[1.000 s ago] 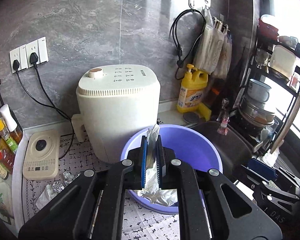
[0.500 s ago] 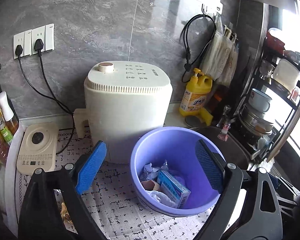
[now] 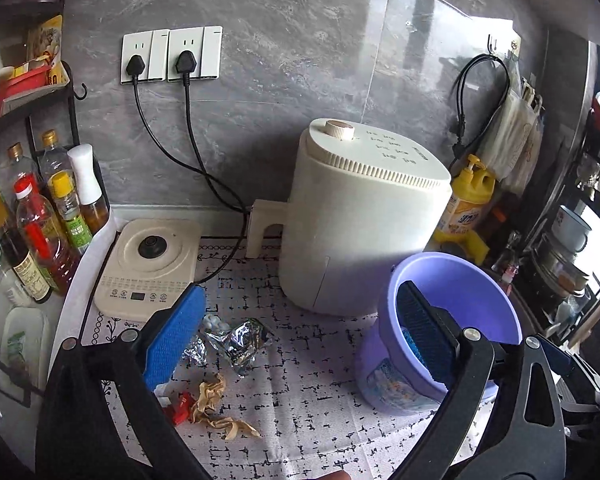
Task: Collect trash
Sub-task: 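Grasp the red packet with the left tool while the right grasps crumpled brown paper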
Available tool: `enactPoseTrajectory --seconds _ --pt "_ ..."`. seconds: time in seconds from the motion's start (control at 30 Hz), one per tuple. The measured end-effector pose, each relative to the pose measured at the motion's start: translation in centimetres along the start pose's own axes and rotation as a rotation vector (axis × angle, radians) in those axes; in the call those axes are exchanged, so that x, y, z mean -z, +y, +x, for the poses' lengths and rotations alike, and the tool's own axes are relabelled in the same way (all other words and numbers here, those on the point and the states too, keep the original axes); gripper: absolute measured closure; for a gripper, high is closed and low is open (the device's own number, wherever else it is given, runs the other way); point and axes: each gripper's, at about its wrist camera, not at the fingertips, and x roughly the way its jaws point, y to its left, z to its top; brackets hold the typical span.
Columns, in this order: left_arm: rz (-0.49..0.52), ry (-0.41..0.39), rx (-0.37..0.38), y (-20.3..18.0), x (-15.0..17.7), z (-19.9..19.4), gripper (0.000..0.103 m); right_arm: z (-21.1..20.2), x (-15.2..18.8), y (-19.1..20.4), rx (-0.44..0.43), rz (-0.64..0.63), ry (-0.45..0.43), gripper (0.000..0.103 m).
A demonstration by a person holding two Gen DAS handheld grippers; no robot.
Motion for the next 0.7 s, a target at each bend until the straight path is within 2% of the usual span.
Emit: enactPoseTrajectory --seconds 0.23,0.4,0.7 --pt "-0.051 0.001 -0.147 4.9 1.3 -1.1 0.008 2.3 0.6 3.9 -0.087 -0.068 0.053 0.012" --pt "-0.090 0.018 -0.225 8.2 2.7 -1.7 0.008 3.9 1.3 6.5 -0.146 -0.109 0.091 0.012" --pt "-0.128 0.070 -0.308 11.5 5.9 -1.6 0.008 6.6 3.5 9.7 -0.210 -0.180 0.177 0.016"
